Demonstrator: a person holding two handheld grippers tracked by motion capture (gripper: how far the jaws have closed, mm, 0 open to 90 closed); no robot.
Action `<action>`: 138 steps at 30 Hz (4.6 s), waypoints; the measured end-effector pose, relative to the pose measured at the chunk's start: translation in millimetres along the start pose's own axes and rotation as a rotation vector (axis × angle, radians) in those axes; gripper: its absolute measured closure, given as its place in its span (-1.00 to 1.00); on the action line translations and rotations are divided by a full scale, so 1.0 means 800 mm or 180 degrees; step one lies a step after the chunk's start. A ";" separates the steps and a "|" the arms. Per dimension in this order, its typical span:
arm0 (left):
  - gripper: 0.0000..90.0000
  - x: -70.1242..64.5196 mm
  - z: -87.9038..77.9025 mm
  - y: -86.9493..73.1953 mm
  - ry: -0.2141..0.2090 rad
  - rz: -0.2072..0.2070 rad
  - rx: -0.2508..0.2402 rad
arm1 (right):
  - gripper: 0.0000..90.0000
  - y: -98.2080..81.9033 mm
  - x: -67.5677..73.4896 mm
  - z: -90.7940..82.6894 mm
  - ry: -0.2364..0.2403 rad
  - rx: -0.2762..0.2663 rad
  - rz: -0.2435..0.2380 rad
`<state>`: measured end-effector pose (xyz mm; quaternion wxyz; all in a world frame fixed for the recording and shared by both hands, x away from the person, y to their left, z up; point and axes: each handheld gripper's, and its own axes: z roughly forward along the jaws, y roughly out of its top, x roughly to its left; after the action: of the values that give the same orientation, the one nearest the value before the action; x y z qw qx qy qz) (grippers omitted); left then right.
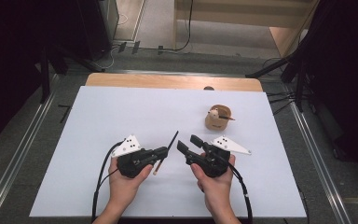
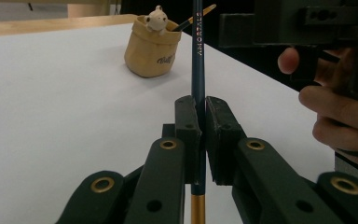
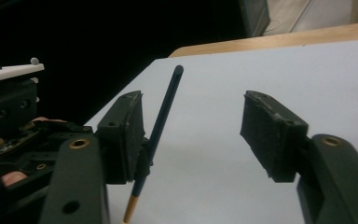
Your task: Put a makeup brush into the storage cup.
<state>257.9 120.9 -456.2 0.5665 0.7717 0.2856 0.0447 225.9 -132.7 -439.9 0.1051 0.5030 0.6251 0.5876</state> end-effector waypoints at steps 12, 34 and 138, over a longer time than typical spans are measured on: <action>0.88 -0.015 0.007 -0.001 -0.0058 0.0117 -0.0060 | 0.43 -0.017 -0.009 0.007 0.0323 -0.0108 0.0452; 0.88 -0.025 0.015 -0.004 -0.0110 0.0163 -0.0034 | 0.91 -0.018 -0.011 0.006 0.0504 -0.0149 0.0655; 0.92 0.008 -0.034 0.049 -0.0117 -0.0447 0.0932 | 0.86 -0.064 0.048 0.044 -0.0390 0.0867 -0.3092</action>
<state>267.9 139.5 -413.2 0.4548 0.8248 0.3319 -0.0512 207.0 -71.6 -475.7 0.3361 0.1969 0.8505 0.3535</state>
